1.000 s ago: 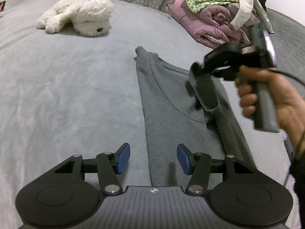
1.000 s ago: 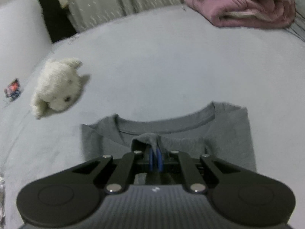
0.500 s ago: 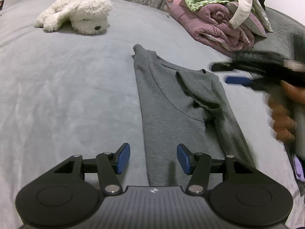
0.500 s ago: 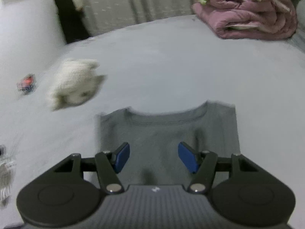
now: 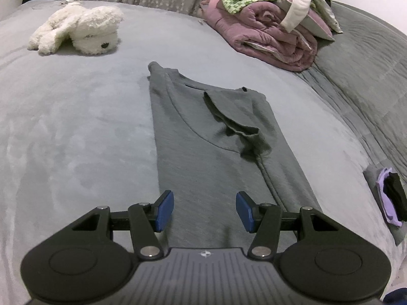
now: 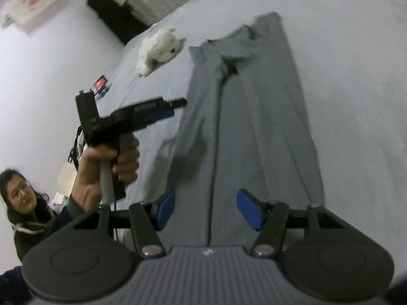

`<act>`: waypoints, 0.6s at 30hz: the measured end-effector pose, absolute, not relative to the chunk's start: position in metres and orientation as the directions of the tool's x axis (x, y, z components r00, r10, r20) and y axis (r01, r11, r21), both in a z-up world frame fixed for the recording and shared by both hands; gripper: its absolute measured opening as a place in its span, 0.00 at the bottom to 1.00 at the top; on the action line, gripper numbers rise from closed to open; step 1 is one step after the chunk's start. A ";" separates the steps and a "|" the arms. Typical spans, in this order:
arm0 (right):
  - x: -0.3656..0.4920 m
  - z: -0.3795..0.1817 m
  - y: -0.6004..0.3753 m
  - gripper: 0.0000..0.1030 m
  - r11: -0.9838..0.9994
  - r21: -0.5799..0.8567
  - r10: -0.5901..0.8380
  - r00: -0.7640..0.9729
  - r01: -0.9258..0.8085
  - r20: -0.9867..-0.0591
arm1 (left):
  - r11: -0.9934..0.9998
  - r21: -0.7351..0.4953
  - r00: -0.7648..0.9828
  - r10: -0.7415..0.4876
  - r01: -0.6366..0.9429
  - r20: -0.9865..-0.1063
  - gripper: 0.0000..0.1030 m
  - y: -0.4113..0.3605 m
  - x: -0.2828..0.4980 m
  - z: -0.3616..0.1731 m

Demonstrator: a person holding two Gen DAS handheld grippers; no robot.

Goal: Fold clothes

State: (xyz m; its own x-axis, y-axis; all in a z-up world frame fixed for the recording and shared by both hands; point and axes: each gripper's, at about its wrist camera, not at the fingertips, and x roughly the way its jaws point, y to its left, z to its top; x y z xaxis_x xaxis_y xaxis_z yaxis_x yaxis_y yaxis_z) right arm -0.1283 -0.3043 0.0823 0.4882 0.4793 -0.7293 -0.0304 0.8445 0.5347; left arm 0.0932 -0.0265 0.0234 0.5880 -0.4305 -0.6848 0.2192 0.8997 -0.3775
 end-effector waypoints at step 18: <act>-0.164 0.014 -0.252 0.18 0.992 -0.077 -0.006 0.577 -0.099 -0.816 | 0.901 -0.367 0.581 -0.430 0.231 -0.691 0.51 -0.036 0.088 0.021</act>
